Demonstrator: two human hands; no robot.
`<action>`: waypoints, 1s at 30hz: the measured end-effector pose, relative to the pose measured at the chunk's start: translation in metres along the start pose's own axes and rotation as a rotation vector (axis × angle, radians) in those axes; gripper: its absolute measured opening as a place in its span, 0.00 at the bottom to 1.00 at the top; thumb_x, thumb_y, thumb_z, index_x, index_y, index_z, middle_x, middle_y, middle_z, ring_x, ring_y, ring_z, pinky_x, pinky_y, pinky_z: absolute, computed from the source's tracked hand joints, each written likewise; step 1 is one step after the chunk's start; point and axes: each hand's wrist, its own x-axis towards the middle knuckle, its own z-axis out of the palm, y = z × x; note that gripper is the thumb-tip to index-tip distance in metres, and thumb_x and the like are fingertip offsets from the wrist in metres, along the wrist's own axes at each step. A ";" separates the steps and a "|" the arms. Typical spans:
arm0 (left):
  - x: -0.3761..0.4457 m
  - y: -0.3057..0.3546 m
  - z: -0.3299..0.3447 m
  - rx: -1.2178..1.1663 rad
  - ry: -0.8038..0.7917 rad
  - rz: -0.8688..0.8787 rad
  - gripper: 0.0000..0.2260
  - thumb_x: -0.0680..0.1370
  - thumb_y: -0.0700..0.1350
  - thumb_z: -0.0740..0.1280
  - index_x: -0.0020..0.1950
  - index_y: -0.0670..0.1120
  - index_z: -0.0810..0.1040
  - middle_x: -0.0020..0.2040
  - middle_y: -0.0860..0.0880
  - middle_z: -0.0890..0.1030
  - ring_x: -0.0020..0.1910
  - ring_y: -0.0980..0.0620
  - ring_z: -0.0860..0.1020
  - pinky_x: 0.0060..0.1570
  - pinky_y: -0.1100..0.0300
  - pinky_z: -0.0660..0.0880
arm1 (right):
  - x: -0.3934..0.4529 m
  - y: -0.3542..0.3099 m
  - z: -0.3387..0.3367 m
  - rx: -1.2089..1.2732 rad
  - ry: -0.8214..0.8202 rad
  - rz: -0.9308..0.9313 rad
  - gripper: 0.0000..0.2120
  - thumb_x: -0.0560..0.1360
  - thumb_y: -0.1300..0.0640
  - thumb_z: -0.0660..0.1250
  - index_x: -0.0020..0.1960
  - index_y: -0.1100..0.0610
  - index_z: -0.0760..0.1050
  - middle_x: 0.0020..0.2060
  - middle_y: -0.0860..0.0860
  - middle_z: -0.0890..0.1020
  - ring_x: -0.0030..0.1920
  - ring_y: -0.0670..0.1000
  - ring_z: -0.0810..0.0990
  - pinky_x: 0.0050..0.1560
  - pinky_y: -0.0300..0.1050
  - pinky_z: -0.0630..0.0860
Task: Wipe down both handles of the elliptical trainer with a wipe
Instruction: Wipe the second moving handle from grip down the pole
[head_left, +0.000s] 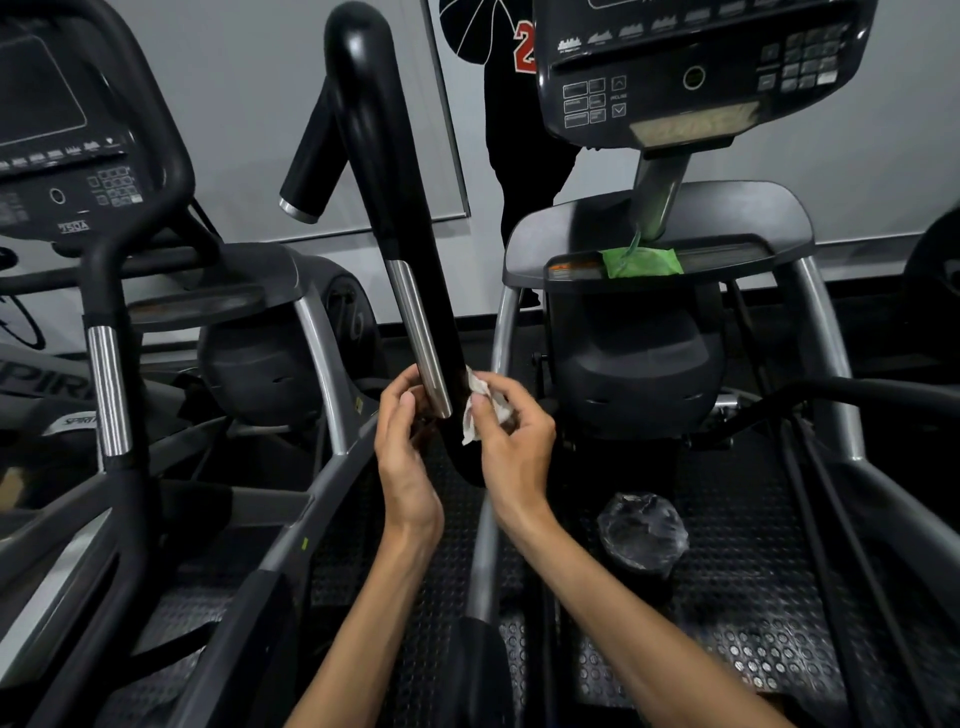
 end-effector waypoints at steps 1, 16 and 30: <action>0.000 0.000 -0.001 0.007 -0.008 0.001 0.16 0.82 0.50 0.56 0.64 0.49 0.78 0.56 0.48 0.84 0.56 0.51 0.80 0.58 0.54 0.73 | -0.003 0.002 -0.001 0.007 -0.009 -0.006 0.10 0.78 0.64 0.70 0.56 0.53 0.84 0.51 0.49 0.86 0.51 0.49 0.85 0.55 0.46 0.81; 0.007 -0.011 -0.008 0.054 0.029 -0.008 0.20 0.81 0.54 0.59 0.67 0.44 0.78 0.65 0.40 0.79 0.66 0.41 0.77 0.69 0.36 0.69 | 0.043 -0.003 -0.008 0.209 -0.439 0.275 0.12 0.81 0.66 0.61 0.57 0.68 0.81 0.50 0.60 0.85 0.53 0.53 0.82 0.60 0.46 0.75; 0.004 -0.007 -0.007 0.026 0.026 -0.039 0.22 0.76 0.61 0.62 0.64 0.52 0.78 0.66 0.42 0.80 0.67 0.39 0.75 0.60 0.48 0.68 | 0.070 -0.018 -0.001 0.360 -0.655 0.341 0.13 0.79 0.62 0.62 0.60 0.67 0.77 0.50 0.59 0.81 0.52 0.54 0.80 0.57 0.48 0.75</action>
